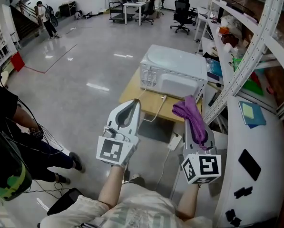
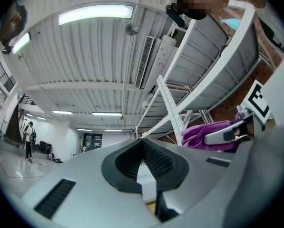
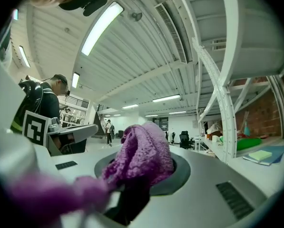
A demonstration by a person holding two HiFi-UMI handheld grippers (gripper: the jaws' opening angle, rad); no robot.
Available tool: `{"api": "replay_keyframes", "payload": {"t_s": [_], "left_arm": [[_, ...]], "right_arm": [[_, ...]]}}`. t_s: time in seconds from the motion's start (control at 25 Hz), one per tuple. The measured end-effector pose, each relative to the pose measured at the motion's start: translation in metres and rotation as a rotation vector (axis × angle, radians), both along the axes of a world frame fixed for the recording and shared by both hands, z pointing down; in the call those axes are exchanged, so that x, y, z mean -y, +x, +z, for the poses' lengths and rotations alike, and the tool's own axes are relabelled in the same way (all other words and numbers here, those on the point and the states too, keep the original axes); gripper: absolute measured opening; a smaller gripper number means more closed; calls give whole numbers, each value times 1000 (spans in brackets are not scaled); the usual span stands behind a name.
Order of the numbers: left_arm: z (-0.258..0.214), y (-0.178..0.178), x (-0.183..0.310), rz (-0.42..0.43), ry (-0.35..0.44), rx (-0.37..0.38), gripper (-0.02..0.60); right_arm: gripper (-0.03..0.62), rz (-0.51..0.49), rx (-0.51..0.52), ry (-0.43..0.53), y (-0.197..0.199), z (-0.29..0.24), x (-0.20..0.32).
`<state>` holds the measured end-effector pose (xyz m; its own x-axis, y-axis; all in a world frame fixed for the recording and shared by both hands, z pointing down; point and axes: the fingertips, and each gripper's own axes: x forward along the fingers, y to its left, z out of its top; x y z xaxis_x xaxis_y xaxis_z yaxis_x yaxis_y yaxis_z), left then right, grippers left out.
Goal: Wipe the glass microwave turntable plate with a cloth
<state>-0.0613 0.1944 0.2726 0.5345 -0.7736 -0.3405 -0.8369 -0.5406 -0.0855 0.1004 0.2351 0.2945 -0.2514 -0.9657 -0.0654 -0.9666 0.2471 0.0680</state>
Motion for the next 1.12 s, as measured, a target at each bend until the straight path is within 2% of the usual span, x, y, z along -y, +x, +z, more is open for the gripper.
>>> {"api": "replay_keyframes", "payload": {"t_s": [0.28,0.56,0.84,1.12], "left_arm": [[2,24,-53,11,-5,71,2],[17,24,-51,11,-32,147,3],[13,10,-41,-2,-45,116,3],[20,5,-35,2,-60,104,3]], "right_arm": [[58,40,68,-17,28,15,-43],[57,48,30,-32,17,16,-46],[57,56,-55,-37,2,11,-37],[57,59,-63,-50,-2,17,-29]]}}
